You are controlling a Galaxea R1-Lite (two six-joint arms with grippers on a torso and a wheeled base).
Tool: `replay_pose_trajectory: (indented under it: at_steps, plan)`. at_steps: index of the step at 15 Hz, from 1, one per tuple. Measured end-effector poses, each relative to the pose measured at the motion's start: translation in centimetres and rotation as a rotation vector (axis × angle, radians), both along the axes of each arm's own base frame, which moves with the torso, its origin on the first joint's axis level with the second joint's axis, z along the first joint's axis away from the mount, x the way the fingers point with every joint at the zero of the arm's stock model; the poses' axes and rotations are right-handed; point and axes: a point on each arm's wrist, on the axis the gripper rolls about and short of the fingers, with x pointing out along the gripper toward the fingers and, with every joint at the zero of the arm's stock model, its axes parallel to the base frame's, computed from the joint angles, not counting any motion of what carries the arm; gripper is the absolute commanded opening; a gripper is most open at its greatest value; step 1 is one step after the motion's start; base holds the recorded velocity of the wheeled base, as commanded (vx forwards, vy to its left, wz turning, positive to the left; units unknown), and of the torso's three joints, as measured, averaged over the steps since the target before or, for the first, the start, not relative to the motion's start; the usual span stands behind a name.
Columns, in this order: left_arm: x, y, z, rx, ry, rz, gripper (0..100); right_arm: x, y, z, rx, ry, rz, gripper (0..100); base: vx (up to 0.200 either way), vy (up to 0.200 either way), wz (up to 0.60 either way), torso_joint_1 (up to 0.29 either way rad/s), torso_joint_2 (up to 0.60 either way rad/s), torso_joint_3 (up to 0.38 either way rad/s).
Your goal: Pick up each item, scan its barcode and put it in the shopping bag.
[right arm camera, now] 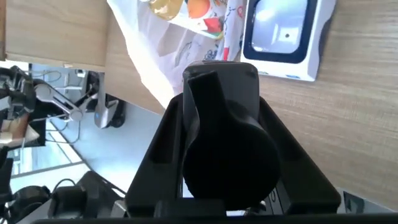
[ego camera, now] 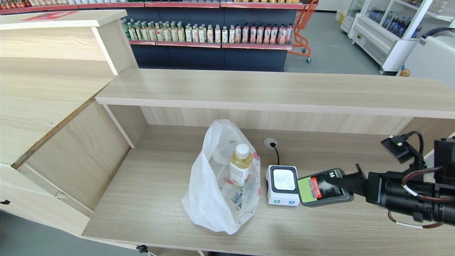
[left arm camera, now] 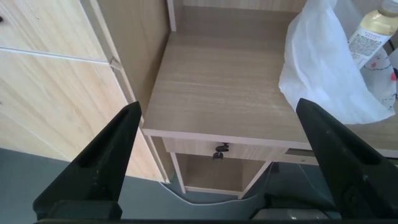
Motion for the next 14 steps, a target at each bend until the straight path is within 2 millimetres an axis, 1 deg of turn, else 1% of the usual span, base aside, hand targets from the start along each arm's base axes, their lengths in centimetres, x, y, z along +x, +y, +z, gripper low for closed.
replay_pose_trajectory:
  at_steps: [3, 5, 6, 11, 14]
  plan:
    - [0.0, 0.0, 0.0, 0.000, 0.000, 0.001, 100, 3.5, 0.6, -0.5, -0.022, -0.034, -0.015, 0, 0.000, 0.000, 0.00, 0.000, 0.00, 0.000]
    - [0.0, 0.0, 0.0, 0.000, 0.000, 0.000, 100, 5.8, 1.2, -1.2, -0.045, -0.054, -0.038, 0, 0.000, 0.000, 0.00, 0.000, 0.00, 0.000]
    - [0.0, 0.0, 0.0, 0.000, 0.000, 0.000, 100, 6.5, 1.6, -1.4, -0.055, -0.058, -0.038, 0, 0.000, 0.000, 0.00, 0.000, 0.00, 0.000]
    - [0.0, 0.0, 0.0, 0.000, 0.000, 0.001, 100, 8.3, 4.1, -3.2, -0.113, -0.040, -0.008, 0, 0.000, 0.000, 0.00, 0.000, 0.00, 0.000]
    - [0.0, 0.0, 0.0, 0.000, 0.000, 0.001, 100, 9.4, 4.8, -4.4, -0.189, -0.103, 0.031, 0, 0.000, 0.000, 0.00, 0.000, 0.00, 0.000]
